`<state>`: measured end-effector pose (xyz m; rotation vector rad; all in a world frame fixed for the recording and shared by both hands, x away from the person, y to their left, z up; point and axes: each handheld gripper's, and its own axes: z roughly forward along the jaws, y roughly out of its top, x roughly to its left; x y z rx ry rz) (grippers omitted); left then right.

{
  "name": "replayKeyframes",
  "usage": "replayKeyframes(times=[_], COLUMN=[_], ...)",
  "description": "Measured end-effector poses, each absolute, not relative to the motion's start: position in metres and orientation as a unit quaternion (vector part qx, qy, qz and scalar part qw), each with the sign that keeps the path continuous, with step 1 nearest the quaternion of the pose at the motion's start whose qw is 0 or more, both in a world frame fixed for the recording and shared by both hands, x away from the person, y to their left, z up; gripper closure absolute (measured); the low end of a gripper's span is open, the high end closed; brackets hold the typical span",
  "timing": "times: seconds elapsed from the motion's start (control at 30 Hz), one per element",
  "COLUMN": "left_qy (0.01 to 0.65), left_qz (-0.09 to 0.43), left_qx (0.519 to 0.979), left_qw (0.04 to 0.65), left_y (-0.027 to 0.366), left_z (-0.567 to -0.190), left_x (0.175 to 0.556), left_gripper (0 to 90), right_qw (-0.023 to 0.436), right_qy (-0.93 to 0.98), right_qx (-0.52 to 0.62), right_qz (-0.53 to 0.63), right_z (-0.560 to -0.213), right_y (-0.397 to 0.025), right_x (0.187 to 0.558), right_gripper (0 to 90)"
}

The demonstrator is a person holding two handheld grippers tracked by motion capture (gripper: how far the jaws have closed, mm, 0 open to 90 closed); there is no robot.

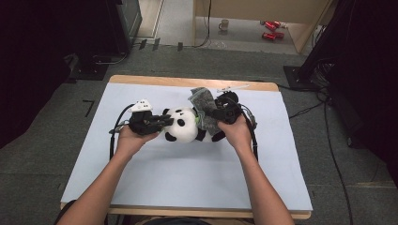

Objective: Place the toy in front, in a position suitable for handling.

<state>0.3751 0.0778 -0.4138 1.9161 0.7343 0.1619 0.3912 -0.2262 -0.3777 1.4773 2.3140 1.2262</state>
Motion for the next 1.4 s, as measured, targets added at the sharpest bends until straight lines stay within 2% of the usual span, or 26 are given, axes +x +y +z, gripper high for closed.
replayKeyframes(times=[0.07, 0.1, 0.13, 0.23, 0.57, 0.77, 0.87, 0.93, 0.97, 1.0, 1.1, 1.13, 1.23, 1.33, 1.4], left_qy=[0.299, 0.294, 0.28, 0.268, 0.229, 0.246, 0.253, 0.265, 0.268, 0.272, 0.277, 0.281, 0.289, 0.308, 0.313], left_qz=[0.062, 0.058, 0.058, 0.054, 0.044, 0.046, 0.051, 0.053, 0.053, 0.057, 0.059, 0.054, 0.046, -0.011, -0.029], left_qx=[0.797, 0.8, 0.81, 0.818, 0.84, 0.838, 0.837, 0.828, 0.825, 0.824, 0.826, 0.827, 0.831, 0.823, 0.818], left_qw=[0.522, 0.52, 0.513, 0.506, 0.49, 0.484, 0.483, 0.492, 0.494, 0.493, 0.487, 0.484, 0.474, 0.478, 0.481], left_y=[0.08, 0.081, 0.081, 0.082, 0.1, 0.095, 0.092, 0.091, 0.09, 0.088, 0.086, 0.085, 0.082, 0.085, 0.086], left_z=[-0.414, -0.414, -0.415, -0.416, -0.434, -0.452, -0.455, -0.457, -0.457, -0.457, -0.457, -0.457, -0.454, -0.447, -0.443], left_x=[0.375, 0.375, 0.373, 0.371, 0.362, 0.368, 0.37, 0.371, 0.371, 0.371, 0.371, 0.371, 0.371, 0.373, 0.371], left_gripper=[58.5, 58.5, 52.0, 44.0, 38.3, 36.2, 38.3, 46.6, 46.6, 55.0, 67.4, 67.4, 76.4, 78.7, 79.5], right_qw=[0.065, 0.066, 0.068, 0.07, 0.072, 0.07, 0.07, 0.072, 0.071, 0.066, 0.059, 0.059, 0.049, 0.051, 0.051], right_qy=[0.766, 0.766, 0.768, 0.77, 0.772, 0.774, 0.774, 0.773, 0.771, 0.766, 0.759, 0.759, 0.747, 0.747, 0.75], right_qx=[0.493, 0.494, 0.494, 0.495, 0.498, 0.499, 0.499, 0.5, 0.502, 0.506, 0.508, 0.508, 0.502, 0.49, 0.48], right_qz=[0.407, 0.407, 0.401, 0.397, 0.388, 0.384, 0.384, 0.384, 0.385, 0.391, 0.403, 0.403, 0.433, 0.445, 0.452], right_z=[-0.379, -0.38, -0.381, -0.383, -0.385, -0.386, -0.386, -0.386, -0.385, -0.385, -0.382, -0.382, -0.368, -0.355, -0.345], right_y=[-0.227, -0.227, -0.227, -0.226, -0.224, -0.219, -0.217, -0.216, -0.217, -0.218, -0.22, -0.22, -0.221, -0.217, -0.215], right_x=[0.392, 0.394, 0.395, 0.397, 0.404, 0.41, 0.411, 0.412, 0.412, 0.413, 0.412, 0.412, 0.407, 0.4, 0.393], right_gripper=[77.2, 77.2, 77.2, 77.2, 77.3, 77.2, 77.2, 77.2, 77.2, 77.2, 77.1, 77.1, 77.2, 77.1, 77.1])
